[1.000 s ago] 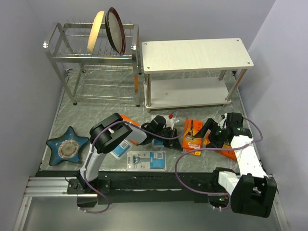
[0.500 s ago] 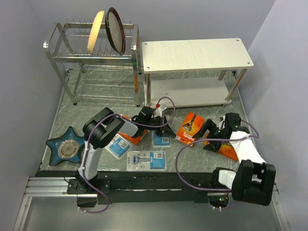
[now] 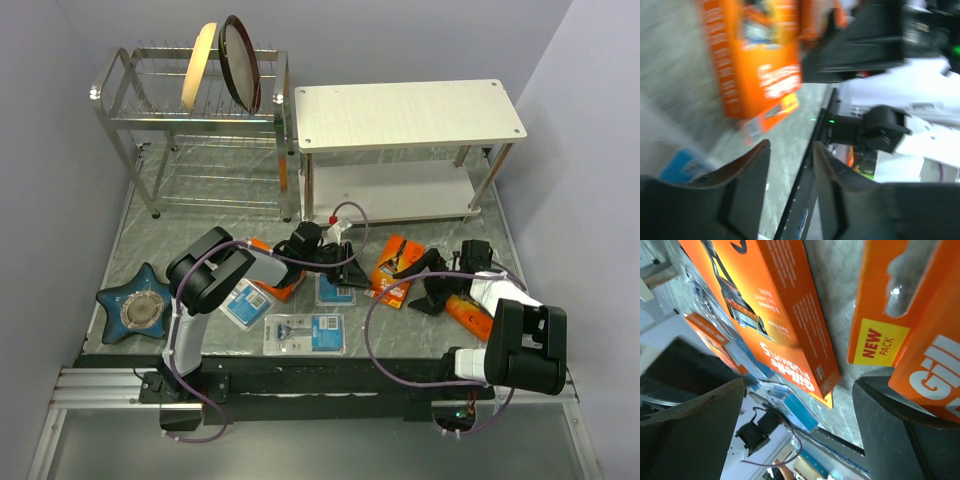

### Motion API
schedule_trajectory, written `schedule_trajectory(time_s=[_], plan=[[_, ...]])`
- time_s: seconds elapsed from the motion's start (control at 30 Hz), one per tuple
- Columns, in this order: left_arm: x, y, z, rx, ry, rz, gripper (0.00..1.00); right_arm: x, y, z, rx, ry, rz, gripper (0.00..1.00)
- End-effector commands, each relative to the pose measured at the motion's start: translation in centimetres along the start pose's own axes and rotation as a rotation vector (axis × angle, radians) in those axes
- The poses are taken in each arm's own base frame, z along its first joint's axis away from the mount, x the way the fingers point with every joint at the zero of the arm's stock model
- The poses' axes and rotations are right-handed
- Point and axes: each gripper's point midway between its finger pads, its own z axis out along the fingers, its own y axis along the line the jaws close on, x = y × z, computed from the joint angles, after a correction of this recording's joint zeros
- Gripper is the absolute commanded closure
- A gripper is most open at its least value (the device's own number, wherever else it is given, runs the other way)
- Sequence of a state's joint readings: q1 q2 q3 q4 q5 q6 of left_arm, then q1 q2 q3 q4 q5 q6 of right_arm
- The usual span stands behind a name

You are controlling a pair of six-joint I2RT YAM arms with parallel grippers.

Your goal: Place and organize the shaving razors onto the shelf

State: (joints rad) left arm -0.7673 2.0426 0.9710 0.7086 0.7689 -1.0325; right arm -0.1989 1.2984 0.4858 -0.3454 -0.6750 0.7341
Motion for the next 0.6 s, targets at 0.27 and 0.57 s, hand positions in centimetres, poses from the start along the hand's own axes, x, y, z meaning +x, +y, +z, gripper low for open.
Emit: schedule_trajectory(time_s=[0.27, 0.57], plan=[[-0.5, 4.0, 0.6, -0.178, -0.062, -0.14, 0.54, -1.1, -1.2, 0.4, 0.026, -0.093, 0.02, 0.06], [1.2, 6.1, 2.5, -0.194, 0.002, -0.166, 0.66, -0.8, -1.1, 0.5, 0.007, -0.087, 0.045, 0.06]])
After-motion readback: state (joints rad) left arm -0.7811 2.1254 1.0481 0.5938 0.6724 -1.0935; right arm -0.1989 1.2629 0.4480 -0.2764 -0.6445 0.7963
